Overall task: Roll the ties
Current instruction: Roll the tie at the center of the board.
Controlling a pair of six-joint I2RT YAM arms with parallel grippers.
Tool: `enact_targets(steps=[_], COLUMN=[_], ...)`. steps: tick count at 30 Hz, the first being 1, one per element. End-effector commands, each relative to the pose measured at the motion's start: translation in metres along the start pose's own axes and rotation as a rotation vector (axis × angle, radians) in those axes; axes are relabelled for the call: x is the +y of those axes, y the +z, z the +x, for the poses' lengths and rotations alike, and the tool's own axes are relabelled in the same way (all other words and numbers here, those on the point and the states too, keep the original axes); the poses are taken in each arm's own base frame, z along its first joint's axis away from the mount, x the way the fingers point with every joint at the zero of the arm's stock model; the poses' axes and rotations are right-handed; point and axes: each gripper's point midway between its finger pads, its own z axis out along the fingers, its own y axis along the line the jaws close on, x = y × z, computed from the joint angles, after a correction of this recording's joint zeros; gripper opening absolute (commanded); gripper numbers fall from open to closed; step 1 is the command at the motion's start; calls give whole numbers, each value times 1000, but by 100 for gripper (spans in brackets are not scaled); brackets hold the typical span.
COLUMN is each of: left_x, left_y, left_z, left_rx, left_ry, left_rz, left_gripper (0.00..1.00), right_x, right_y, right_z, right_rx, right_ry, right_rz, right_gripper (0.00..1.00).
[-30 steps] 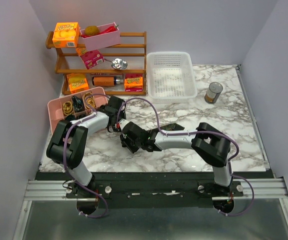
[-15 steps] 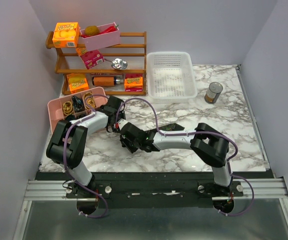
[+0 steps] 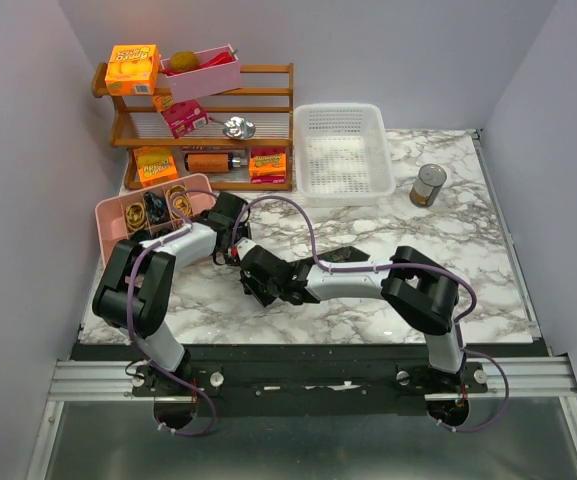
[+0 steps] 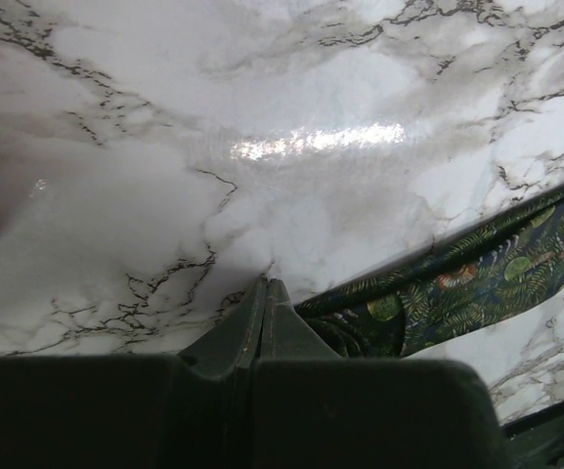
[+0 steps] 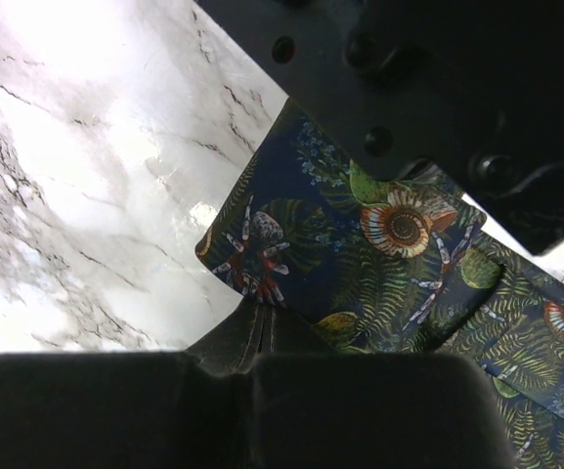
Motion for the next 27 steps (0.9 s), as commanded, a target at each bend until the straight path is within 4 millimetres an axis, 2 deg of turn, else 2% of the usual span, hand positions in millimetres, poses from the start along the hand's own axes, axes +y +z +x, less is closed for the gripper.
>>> enact_targets(steps=[1,4,5,6,7,9,10,12,14,16,19,23,27], left_x=[21,21,21,20,21,17,15,13,13,12,16,9,6], left_y=[-9,-20,-24,-29,-33,-43,-45,-55,-60,-66,-75,-92,-110], left_z=[20,-3,-15,-22,-30,-46,-52,-65,-71,-76,-76,-72,-59], left_rx=[67,-5,-45,-73,-103,-165,-187,-242,-272,-298,-331,-385,-426], left_ry=[48,63,68,72,74,77,76,76,70,63,51,38,17], left_rz=[-154,-201,-225,-232,-249,-259,-256,-267,-278,-283,-289,-211,-130], left_gripper=[0,1,7,13,27,40,51,61,71,77,78,78,78], right_x=[-4,3,6,8,9,11,13,14,14,15,11,-2,-15], right_y=[-5,-17,-20,-23,-31,-38,-46,-52,-64,-71,-78,-74,-67], right_z=[-1,-5,-4,-4,-10,-8,-14,-15,-25,-32,-44,-55,-60], right_rx=[1,-13,-12,-16,-33,-33,-53,-63,-96,-117,-154,-175,-176], right_ry=[-30,-34,-37,-42,-40,-39,-38,-38,-36,-29,-24,-18,10], right_rz=[13,-31,-42,-51,-65,-85,-97,-109,-113,-117,-95,-28,1], right_gripper=[1,1,1,1,1,1,1,1,1,1,1,1,1])
